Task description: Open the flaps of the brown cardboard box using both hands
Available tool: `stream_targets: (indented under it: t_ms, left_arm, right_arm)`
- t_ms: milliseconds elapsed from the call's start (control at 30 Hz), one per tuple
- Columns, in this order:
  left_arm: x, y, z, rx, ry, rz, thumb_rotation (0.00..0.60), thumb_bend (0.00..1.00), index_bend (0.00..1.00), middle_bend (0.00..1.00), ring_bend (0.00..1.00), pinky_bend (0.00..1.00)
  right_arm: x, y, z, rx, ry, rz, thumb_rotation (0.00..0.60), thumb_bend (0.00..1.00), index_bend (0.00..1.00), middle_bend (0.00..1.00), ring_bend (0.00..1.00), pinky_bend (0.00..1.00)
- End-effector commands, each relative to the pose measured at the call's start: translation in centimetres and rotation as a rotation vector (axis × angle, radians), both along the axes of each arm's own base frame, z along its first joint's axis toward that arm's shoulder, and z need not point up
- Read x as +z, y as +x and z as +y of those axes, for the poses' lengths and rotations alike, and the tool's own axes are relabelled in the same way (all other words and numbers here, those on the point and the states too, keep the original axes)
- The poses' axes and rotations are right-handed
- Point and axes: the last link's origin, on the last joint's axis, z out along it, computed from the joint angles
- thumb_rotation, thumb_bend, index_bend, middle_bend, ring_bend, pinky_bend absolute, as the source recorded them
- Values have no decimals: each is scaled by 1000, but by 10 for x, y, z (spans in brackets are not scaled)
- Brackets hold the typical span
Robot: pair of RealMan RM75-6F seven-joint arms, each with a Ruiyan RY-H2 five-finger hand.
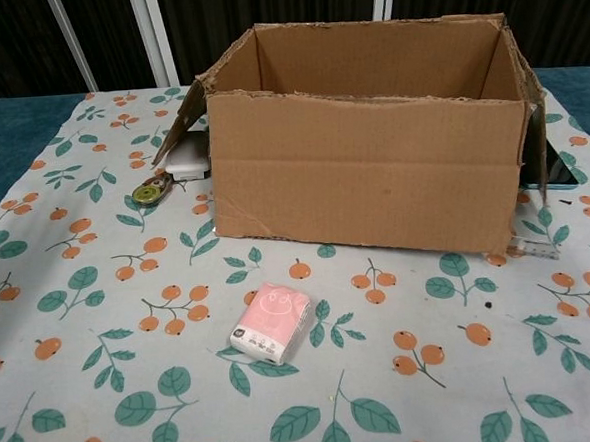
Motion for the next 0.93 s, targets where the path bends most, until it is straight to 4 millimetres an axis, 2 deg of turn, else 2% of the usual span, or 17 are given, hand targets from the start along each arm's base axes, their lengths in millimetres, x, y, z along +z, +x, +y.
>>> stream_targets:
  t_ms: [33,167,233,367,500,700,833,933]
  left_arm:
    - [1,-1,0,6,5,16,600,126,0,0,0,3]
    - [3,-2,-3,14,-9,57,600,114,0,0,0,2]
    - [5,0,-5,12,-21,69,600,99,0,0,0,2]
    - [8,6,-10,7,-34,70,600,70,0,0,0,1]
    - [14,2,-25,9,-15,129,600,60,0,0,0,0]
    - [20,-11,-37,33,8,156,600,46,0,0,0,0]
    - [19,-15,-34,30,5,177,600,46,0,0,0,0]
    - [19,-15,-31,21,10,173,600,46,0,0,0,0]
  right_arm:
    - [1,-12,13,-56,-87,-249,600,787,280,195,195,271]
    - [-6,-31,35,-121,-169,-513,600,460,107,87,126,252]
    - [-13,-45,54,-146,-206,-642,600,338,41,42,90,250]
    - [-25,-70,88,-180,-253,-806,600,148,0,0,22,235]
    - [-39,-97,127,-208,-282,-951,600,91,0,0,0,224]
    - [-50,-128,167,-191,-303,-978,600,81,0,0,0,213]
    - [-56,-143,180,-181,-303,-954,600,79,0,0,0,212]
    - [-57,-145,179,-151,-296,-959,600,75,0,0,0,212]
